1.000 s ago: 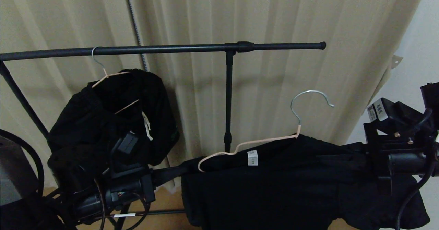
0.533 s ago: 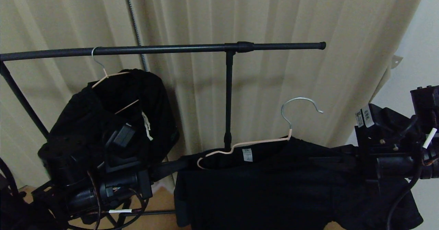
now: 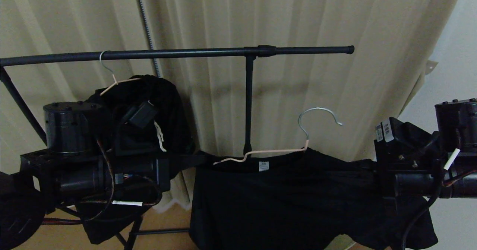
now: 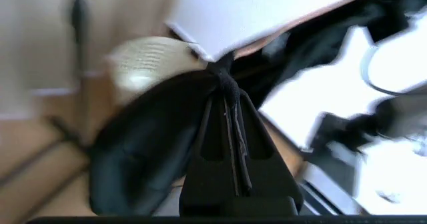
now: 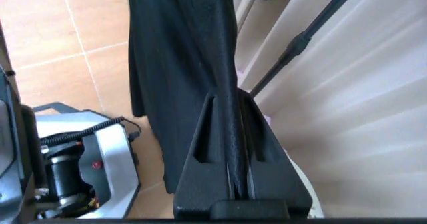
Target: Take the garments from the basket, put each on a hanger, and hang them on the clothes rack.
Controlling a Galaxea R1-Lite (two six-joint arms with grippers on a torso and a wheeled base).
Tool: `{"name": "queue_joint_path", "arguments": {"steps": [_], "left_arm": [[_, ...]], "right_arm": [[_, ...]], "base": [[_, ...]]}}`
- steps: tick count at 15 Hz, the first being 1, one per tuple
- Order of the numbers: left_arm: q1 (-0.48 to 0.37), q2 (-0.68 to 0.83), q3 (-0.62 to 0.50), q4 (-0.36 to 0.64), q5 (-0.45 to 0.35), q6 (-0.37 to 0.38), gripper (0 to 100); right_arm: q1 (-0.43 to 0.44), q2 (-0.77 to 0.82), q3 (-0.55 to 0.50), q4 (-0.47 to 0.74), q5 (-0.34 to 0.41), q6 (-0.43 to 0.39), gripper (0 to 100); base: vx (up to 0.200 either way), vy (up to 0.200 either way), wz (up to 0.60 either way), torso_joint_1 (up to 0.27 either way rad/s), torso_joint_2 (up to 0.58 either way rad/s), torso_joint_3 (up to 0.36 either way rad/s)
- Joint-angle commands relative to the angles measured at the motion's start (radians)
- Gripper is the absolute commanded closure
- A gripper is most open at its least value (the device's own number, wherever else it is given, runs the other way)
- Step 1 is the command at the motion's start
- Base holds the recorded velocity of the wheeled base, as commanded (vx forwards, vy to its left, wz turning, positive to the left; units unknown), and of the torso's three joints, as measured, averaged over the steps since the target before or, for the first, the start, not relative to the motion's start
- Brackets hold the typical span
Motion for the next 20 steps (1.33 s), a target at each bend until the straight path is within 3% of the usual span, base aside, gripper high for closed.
{"name": "queue_joint_path", "arguments": {"steps": [1,6,9,13,16,20], "left_arm": [[-0.04,-0.028,-0.062,0.031,0.024,0.012,100],[-0.116,-0.02,-0.158,0.12,0.082,0.024,100],[-0.164,-0.005,-0.211,0.146,0.104,0.029,100],[-0.219,0.0,-0.24,0.161,0.148,0.029,100],[-0.285,0.0,-0.241,0.161,0.208,0.029,100],[-0.317,0.003,-0.25,0.161,0.214,0.029,100]], "right_arm": [[0.006,0.013,0.007,-0.012,0.005,0.005,100],[0.05,0.035,0.006,-0.041,0.006,0.023,100],[0.098,0.047,0.018,-0.135,0.005,0.189,100],[0.098,0.092,0.093,-0.297,-0.001,0.2,100],[0.103,0.11,0.093,-0.307,-0.001,0.21,100],[0.103,0.112,0.098,-0.308,0.002,0.214,100]], "base": [[0.0,0.0,0.0,0.0,0.0,0.0],[0.0,0.0,0.0,0.0,0.0,0.0],[0.0,0.0,0.0,0.0,0.0,0.0],[0.0,0.0,0.0,0.0,0.0,0.0],[0.0,0.0,0.0,0.0,0.0,0.0],[0.0,0.0,0.0,0.0,0.0,0.0]]}}
